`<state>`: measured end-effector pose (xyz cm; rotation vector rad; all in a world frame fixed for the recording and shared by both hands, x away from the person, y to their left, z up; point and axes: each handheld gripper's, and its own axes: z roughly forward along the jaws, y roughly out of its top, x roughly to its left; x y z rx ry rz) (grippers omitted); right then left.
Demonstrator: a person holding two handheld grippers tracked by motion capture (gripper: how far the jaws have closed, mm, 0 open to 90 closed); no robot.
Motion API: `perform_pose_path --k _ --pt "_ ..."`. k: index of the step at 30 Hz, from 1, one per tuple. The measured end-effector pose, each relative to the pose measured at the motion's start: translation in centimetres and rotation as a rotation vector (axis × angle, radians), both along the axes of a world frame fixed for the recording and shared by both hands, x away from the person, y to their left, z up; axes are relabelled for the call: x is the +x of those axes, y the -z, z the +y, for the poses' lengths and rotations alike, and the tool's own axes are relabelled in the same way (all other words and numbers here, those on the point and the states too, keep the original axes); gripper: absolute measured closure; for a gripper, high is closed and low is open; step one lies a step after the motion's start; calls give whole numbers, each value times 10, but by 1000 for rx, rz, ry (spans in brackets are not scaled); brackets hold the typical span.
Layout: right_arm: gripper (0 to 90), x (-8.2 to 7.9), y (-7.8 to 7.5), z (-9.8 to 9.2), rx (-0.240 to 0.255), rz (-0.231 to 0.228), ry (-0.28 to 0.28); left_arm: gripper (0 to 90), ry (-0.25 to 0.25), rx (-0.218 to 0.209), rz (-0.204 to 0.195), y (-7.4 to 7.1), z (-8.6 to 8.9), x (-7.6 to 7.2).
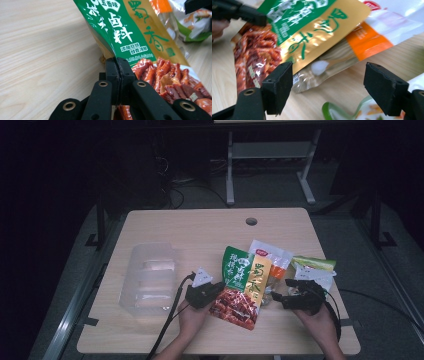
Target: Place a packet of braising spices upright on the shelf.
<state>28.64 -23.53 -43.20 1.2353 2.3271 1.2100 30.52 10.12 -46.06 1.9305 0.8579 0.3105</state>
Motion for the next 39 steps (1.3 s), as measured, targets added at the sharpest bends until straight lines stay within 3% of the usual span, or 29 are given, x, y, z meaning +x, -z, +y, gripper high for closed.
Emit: perform_pose_path --k 3,6,7,11,14,18,21,25,28,30,31,33,36,38,39 --pt "219 9 2 -2 49 51 18 892 -11 -20 -22 -2 3 -3" --pt "216 17 5 0 61 88 26 893 -11 -27 -48 -6 4 -7" --pt "217 19 5 0 73 89 24 893 -6 -33 -70 -8 4 -10" --pt "221 30 1 6 87 81 28 893 0 -32 -87 -10 5 -13" --pt "229 39 -2 11 130 93 20 894 0 -44 -95 -12 6 -15" --pt "233 46 -1 23 122 93 -7 894 8 -46 -121 -13 7 -19" --pt "238 53 4 28 150 132 -28 894 17 -35 -127 -13 7 -20" --pt "354 62 10 33 236 165 -103 894 20 -35 -138 -12 8 -21" --pt "438 64 13 35 278 191 -129 895 14 -32 -135 -11 9 -20" --pt "529 66 15 34 370 213 -183 894 10 -37 -130 -9 11 -20" --pt "538 66 14 35 381 213 -192 894 9 -39 -127 -9 11 -20" --pt "566 66 14 39 352 212 -205 894 5 -47 -125 -9 12 -20" --pt "592 66 17 45 362 253 -240 894 5 -51 -127 -9 11 -20" --pt "603 66 17 48 353 256 -262 894 4 -42 -131 -9 12 -20" --pt "672 63 15 53 294 234 -252 894 4 -45 -130 -9 12 -20"
